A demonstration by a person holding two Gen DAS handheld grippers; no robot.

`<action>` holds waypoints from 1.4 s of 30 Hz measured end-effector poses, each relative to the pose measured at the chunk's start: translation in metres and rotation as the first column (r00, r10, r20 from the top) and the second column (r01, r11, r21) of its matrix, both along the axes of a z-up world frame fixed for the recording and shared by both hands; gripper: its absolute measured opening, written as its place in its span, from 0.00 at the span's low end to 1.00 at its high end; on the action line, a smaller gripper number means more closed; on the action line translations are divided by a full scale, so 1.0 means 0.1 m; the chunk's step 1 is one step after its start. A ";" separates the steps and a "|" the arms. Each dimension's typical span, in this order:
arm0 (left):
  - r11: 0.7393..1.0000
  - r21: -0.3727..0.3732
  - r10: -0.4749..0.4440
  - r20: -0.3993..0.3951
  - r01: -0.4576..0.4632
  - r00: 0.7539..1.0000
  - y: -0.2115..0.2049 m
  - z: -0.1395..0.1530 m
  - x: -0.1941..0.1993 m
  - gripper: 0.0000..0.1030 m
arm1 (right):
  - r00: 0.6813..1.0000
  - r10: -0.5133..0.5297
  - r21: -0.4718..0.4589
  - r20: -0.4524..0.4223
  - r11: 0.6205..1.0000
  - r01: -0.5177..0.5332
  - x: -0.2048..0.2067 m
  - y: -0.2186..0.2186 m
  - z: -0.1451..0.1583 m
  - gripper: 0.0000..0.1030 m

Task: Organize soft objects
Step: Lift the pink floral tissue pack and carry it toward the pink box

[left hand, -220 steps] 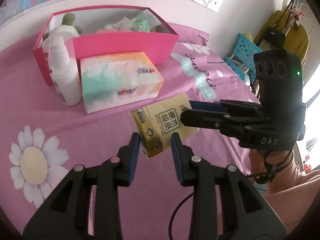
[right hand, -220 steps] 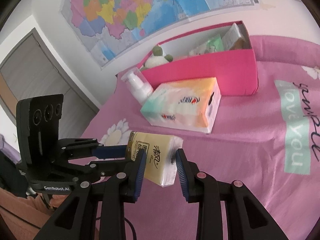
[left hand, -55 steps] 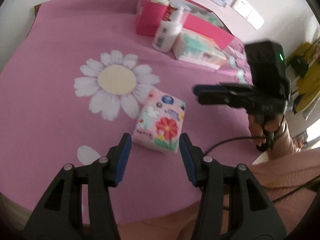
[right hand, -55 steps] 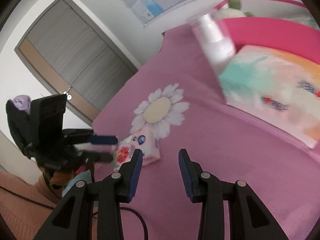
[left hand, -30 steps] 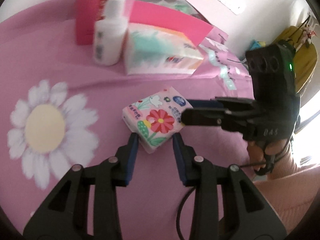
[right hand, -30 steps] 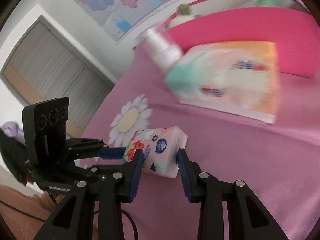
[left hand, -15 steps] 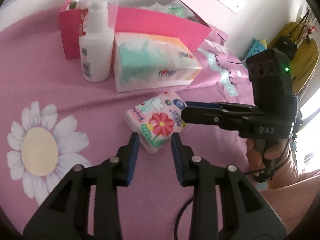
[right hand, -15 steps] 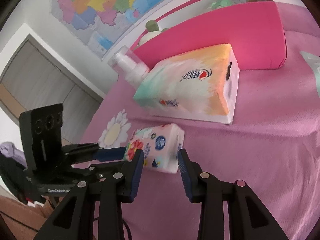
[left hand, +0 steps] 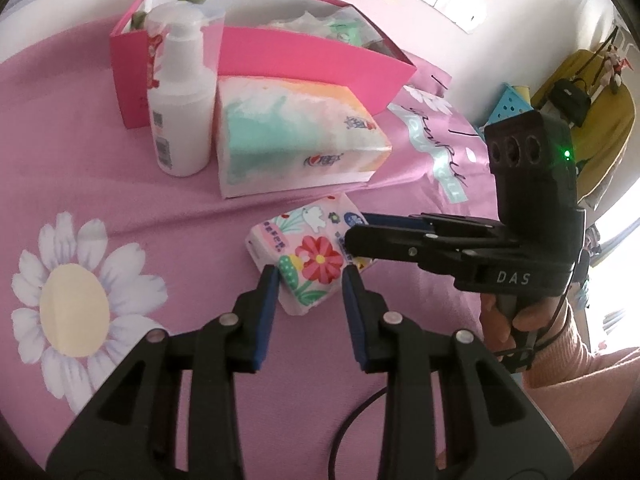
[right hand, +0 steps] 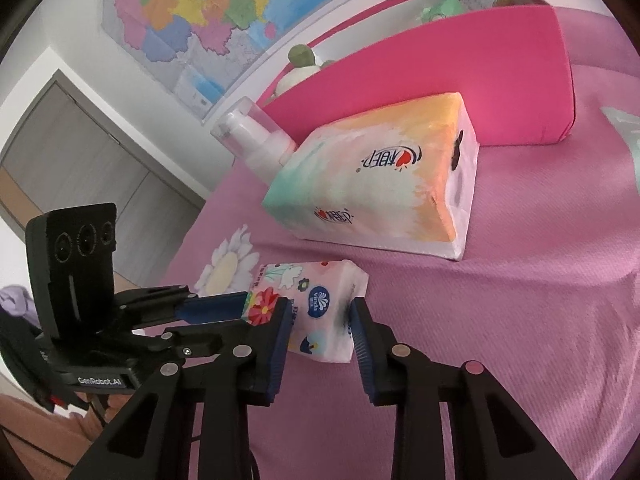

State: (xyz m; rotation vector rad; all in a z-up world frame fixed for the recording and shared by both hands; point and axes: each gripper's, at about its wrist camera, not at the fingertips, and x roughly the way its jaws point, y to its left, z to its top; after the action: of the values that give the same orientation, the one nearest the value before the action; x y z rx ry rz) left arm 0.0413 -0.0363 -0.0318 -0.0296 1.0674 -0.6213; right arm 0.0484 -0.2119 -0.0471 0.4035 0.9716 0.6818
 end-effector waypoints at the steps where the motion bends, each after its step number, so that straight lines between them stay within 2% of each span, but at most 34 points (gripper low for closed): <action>1: 1.000 0.000 -0.002 0.003 0.002 1.000 -0.01 0.01 0.00 0.33 | 1.000 0.000 -0.003 0.004 1.000 0.000 -0.01 0.01 0.01 0.29; 28: 0.999 0.013 -0.031 0.095 0.030 0.995 -0.10 0.26 -0.08 0.33 | 0.996 -0.029 -0.020 0.080 0.999 0.031 -0.19 -0.07 0.26 0.29; 42: 1.000 0.008 -0.016 0.135 0.015 0.991 -0.12 0.40 -0.03 0.33 | 0.992 -0.044 -0.020 0.121 0.999 0.046 -0.26 -0.10 0.43 0.29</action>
State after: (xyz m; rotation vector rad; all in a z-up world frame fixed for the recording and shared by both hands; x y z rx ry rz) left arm 0.0387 -0.0482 0.0084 0.0263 0.9391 -0.6245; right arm 0.0228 -0.2221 -0.0043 0.3586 0.8527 0.6462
